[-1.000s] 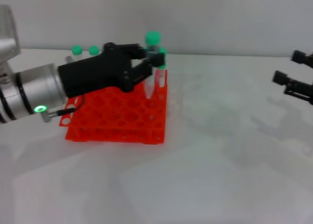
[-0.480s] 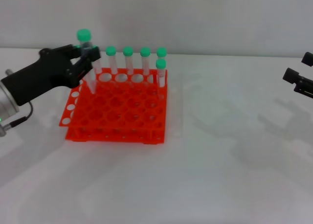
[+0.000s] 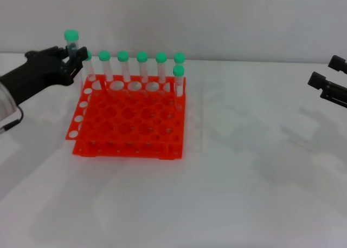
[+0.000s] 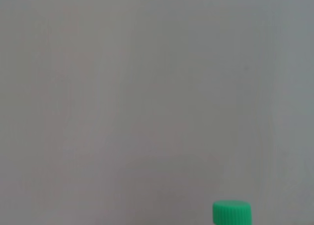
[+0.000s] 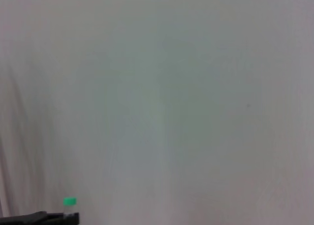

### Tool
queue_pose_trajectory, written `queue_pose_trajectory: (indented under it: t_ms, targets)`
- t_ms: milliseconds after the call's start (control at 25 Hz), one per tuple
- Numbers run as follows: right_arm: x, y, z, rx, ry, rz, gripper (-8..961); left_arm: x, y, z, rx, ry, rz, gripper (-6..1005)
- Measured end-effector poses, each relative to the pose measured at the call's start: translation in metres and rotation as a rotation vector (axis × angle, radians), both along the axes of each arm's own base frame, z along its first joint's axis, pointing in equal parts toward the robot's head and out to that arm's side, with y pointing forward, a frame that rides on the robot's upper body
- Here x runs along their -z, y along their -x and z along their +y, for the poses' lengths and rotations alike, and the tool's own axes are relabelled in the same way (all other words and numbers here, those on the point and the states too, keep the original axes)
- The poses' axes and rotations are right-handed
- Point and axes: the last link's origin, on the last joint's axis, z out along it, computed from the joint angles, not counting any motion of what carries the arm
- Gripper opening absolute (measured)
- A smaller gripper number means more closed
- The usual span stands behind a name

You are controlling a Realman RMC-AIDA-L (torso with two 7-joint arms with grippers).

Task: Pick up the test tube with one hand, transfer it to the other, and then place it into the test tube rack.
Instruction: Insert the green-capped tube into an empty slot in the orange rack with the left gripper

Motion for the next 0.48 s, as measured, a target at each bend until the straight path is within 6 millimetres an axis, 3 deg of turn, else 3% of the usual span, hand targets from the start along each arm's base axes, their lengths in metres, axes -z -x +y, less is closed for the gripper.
queue_pose_trajectory:
  t_ms: [480]
  targets:
    - [0.006, 0.005, 0.006, 0.001, 0.011, 0.006, 861, 0.038, -0.041, 0.031, 0.072, 0.085, 0.073, 238]
